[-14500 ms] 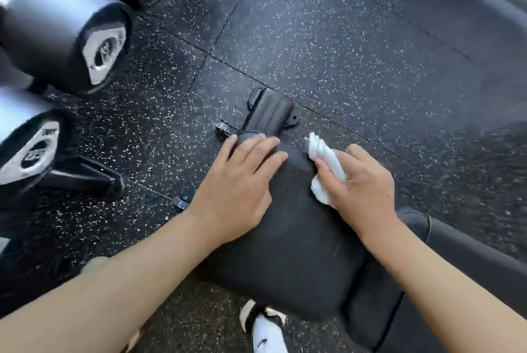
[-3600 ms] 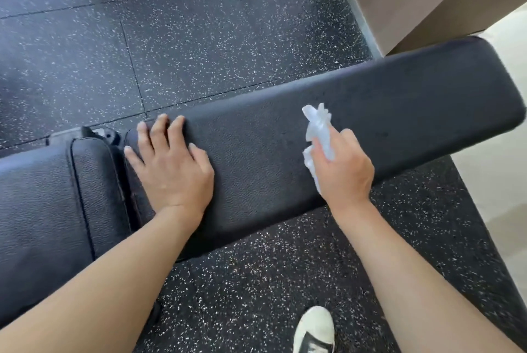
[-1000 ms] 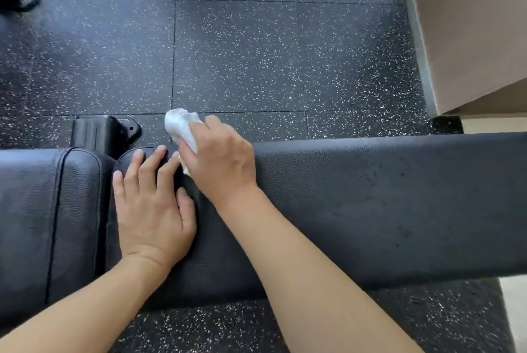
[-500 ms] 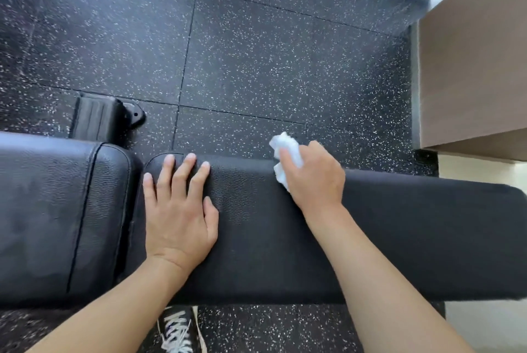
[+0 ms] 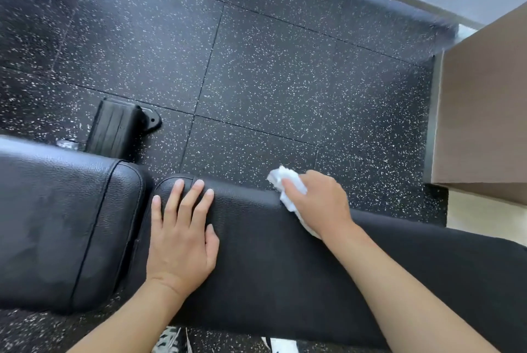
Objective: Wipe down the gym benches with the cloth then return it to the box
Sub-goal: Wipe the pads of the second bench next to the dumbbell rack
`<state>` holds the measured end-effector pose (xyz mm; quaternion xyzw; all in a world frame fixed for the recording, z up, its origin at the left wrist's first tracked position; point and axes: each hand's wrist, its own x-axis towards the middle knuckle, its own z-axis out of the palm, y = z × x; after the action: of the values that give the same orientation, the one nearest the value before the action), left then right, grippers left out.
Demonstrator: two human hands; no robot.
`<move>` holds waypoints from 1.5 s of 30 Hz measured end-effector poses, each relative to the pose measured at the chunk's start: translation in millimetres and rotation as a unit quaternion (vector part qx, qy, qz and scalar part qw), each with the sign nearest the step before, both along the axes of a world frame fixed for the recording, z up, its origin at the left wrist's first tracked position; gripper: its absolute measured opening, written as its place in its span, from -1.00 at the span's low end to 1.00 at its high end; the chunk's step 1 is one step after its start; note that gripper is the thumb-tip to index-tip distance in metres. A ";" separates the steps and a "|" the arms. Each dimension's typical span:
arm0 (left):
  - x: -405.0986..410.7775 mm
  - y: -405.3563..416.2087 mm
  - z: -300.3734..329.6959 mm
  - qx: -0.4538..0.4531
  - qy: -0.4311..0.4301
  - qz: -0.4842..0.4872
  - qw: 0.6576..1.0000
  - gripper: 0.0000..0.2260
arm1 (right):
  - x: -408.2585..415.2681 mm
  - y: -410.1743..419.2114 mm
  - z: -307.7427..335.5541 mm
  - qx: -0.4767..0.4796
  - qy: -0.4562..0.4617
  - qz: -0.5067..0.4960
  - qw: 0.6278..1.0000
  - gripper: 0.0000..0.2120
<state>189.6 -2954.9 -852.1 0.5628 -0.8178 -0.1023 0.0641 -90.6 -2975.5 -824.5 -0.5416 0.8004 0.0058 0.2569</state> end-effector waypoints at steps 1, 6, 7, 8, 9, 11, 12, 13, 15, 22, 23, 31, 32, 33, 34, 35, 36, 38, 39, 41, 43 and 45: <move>-0.4 -0.1 -1.3 0.001 -0.004 0.003 1.000 -0.43 | -26.3 10.5 0.5 0.002 0.005 -0.018 1.000 -0.45; 0.5 -0.7 -4.6 0.004 -0.016 0.000 1.000 -0.42 | -60.0 24.0 -0.5 0.014 0.025 -0.039 0.999 -0.38; 0.0 0.0 -4.4 0.005 -0.018 0.001 1.000 -0.42 | -49.0 16.2 -2.2 0.014 0.014 -0.028 0.999 -0.40; -0.5 0.5 -3.9 0.005 -0.019 0.001 1.000 -0.42 | -33.3 4.8 -3.6 0.016 -0.002 -0.011 1.000 -0.42; -1.0 0.4 -3.2 0.005 -0.020 0.002 1.000 -0.42 | -13.7 -8.8 -5.4 0.021 -0.022 0.014 0.999 -0.45; -1.4 -0.4 -1.7 0.007 -0.023 0.003 1.000 -0.42 | 32.9 -38.7 -10.7 0.028 -0.072 0.062 0.995 -0.49; -1.9 -0.5 -1.1 0.009 -0.025 0.003 1.000 -0.42 | 56.8 -53.7 -13.3 0.032 -0.097 0.077 0.992 -0.50; -2.2 -0.5 -0.7 0.010 -0.027 0.004 1.000 -0.43 | 78.9 -67.3 -14.8 0.037 -0.117 0.088 0.988 -0.50; -1.9 0.0 -1.2 0.012 -0.032 0.006 0.999 -0.44 | 109.1 -85.5 -15.2 0.044 -0.146 0.102 0.983 -0.52; -2.6 -0.5 -1.1 0.007 -0.035 0.000 0.999 -0.42 | 18.8 -39.9 -12.0 0.062 -0.135 0.086 0.985 -0.52; -2.6 -0.4 -1.3 0.007 -0.035 -0.001 0.999 -0.42 | -10.6 -27.2 -12.3 0.082 -0.114 0.068 0.988 -0.51; -2.5 0.2 -2.7 0.008 -0.028 -0.005 1.000 -0.41 | -54.0 -1.7 -3.6 0.083 -0.026 0.010 0.996 -0.53; -2.6 0.0 -2.2 0.007 -0.027 -0.005 1.000 -0.41 | -31.1 -12.0 -5.9 0.070 -0.031 0.014 0.997 -0.53; -2.6 -0.3 -1.6 0.007 -0.025 -0.006 1.000 -0.41 | -4.8 -23.4 -9.4 0.054 -0.035 0.023 0.998 -0.49; -3.1 -0.7 -1.0 0.008 -0.023 -0.006 1.000 -0.41 | 23.8 -34.6 -14.3 0.033 -0.037 0.038 0.998 -0.45; -3.2 -1.2 -0.9 0.008 -0.023 -0.006 1.000 -0.41 | 54.7 -46.2 -17.9 0.009 -0.043 0.054 0.998 -0.44; -2.9 -0.9 -1.0 0.010 -0.023 -0.004 1.000 -0.41 | 85.0 -57.0 -19.7 -0.016 -0.052 0.067 0.996 -0.44; -2.8 -0.4 -1.0 0.017 -0.014 0.003 1.000 -0.44 | 131.9 -73.3 -19.4 -0.055 -0.060 0.082 0.993 -0.49; -2.9 -0.3 -0.6 0.019 -0.008 0.009 1.000 -0.46 | 144.8 -78.1 -18.9 -0.068 -0.062 0.082 0.992 -0.50; -2.5 -0.4 0.5 0.021 0.000 0.016 1.000 -0.47 | 150.5 -77.7 -18.9 -0.092 -0.069 0.070 0.991 -0.52; -1.6 0.1 2.0 0.018 0.009 0.011 1.000 -0.49 | 142.3 -65.6 -17.3 -0.130 -0.063 0.069 0.987 -0.58; -0.8 -0.7 2.7 0.019 0.019 0.006 1.000 -0.54 | 134.6 -48.0 -15.1 -0.181 -0.042 0.071 0.980 -0.65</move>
<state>188.8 -2955.6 -849.4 0.5666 -0.8111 -0.1276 0.0695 44.0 -3023.5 -839.6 -0.6343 0.7362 -0.1436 0.1871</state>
